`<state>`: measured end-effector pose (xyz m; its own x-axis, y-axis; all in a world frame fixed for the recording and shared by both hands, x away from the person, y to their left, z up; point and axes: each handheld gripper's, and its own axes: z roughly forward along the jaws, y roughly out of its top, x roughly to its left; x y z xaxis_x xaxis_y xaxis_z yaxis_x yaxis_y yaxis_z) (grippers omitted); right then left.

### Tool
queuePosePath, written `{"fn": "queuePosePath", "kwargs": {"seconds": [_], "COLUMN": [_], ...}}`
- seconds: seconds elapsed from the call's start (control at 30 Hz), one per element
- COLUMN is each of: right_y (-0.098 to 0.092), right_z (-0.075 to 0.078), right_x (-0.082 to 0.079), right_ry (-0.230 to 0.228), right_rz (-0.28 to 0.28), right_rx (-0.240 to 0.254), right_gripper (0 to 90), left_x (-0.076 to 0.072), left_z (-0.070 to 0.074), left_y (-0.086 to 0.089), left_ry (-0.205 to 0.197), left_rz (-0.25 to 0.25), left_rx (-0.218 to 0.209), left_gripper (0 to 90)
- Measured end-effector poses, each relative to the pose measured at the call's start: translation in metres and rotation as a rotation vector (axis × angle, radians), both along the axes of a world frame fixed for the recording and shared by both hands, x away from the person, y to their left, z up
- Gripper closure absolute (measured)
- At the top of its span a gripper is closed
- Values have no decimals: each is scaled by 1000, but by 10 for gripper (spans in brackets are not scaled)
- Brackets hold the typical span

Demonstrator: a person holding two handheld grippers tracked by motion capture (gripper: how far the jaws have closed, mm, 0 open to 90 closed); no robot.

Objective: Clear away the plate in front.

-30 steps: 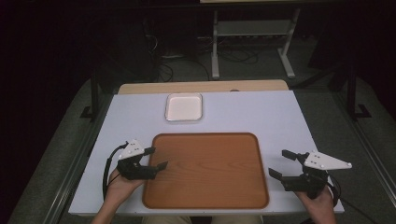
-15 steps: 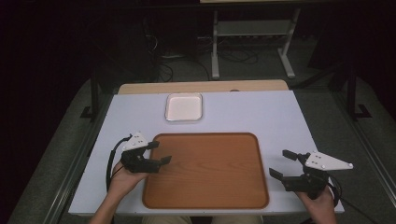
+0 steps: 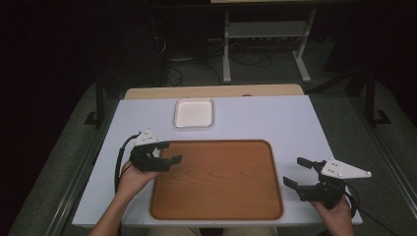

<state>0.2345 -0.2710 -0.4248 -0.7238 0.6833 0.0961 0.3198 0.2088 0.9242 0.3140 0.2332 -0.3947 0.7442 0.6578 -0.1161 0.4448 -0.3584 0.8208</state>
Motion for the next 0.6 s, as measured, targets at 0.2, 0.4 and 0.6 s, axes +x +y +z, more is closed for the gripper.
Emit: {"fn": "queuePosePath", "kwargs": {"seconds": [0.2, 0.4, 0.6], "right_y": [1, 2, 3], "right_z": [-1, -1, -2], "right_x": [2, 3, 3], "right_ry": [-1, 2, 6], "right_rz": [4, 2, 4], "right_rx": [-4, -5, -9], "right_gripper": [143, 143, 142], "left_x": [16, 35, 52], "left_z": [7, 13, 17], "left_y": [0, -4, -8], "left_ry": [9, 29, 38], "left_rz": [16, 15, 22], "left_rx": [-2, -1, 9], "left_gripper": [251, 257, 258]}}
